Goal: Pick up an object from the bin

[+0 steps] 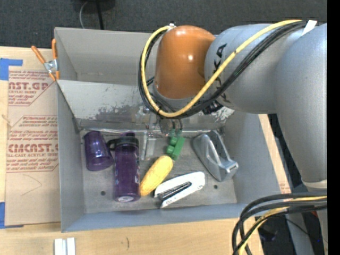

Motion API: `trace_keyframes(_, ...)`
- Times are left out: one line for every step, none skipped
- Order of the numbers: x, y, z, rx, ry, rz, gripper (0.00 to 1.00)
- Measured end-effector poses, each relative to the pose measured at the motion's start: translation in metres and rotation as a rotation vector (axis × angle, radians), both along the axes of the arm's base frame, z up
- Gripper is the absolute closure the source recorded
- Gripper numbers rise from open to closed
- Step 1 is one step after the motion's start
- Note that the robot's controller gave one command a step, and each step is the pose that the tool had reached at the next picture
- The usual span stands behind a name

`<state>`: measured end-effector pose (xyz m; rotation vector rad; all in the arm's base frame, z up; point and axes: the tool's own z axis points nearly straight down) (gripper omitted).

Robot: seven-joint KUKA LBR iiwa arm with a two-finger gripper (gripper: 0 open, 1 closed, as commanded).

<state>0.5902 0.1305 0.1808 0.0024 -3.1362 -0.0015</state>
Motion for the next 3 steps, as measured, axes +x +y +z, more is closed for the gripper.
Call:
trace_keyframes(0.002,-0.001,0.005,0.001,-0.007,-0.001,0.00)
trace_keyframes(-0.003,-0.031,-0.024,0.003,-0.010,-0.073,0.00)
trace_keyframes(-0.003,-0.066,-0.088,0.002,-0.012,-0.111,0.00)
